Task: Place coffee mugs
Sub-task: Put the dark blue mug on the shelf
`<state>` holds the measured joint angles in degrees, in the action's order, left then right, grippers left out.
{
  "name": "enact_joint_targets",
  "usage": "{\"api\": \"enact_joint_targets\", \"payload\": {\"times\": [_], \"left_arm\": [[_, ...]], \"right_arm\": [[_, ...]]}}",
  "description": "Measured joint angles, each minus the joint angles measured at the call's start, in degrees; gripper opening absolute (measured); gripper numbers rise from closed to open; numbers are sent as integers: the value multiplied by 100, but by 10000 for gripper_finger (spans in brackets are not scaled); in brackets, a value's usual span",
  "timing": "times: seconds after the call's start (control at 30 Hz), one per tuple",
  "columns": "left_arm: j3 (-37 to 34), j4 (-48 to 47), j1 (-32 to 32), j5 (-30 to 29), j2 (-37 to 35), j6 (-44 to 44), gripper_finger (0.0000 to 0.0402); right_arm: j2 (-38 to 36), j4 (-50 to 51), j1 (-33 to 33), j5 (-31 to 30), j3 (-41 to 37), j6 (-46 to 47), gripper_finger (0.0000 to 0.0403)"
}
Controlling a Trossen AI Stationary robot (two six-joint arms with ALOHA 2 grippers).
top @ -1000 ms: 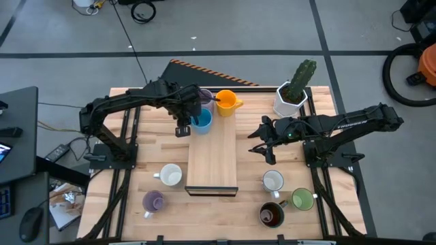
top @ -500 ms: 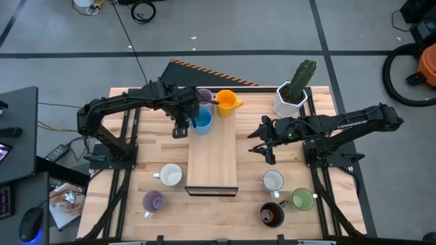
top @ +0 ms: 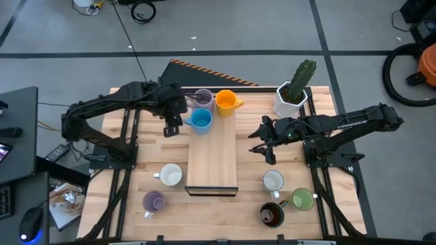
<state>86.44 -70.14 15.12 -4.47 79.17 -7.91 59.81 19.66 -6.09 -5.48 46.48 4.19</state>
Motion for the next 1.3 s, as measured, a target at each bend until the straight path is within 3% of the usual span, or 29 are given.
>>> {"api": "enact_joint_targets", "payload": {"times": [0.1,0.23,0.53,0.73,1.07,1.3], "left_arm": [[-535,290,-28,28,-394,155,201],[-1222,935,-151,50,-983,445,201],[-2550,2839,-510,50,-1841,955,201],[-3477,3771,-648,45,-2084,1182,201],[-3843,4047,-867,43,-2226,984,201],[-4126,3938,-1220,44,-2375,1149,201]], "right_arm": [[0,201,0,-61,0,131,268],[21,724,-21,-692,0,484,268],[182,1377,-216,-550,248,1479,268],[742,2148,-691,-919,850,2207,268],[1490,3422,-1516,-1701,2286,3386,268],[2110,3564,-1872,-1203,2658,3948,268]]}}
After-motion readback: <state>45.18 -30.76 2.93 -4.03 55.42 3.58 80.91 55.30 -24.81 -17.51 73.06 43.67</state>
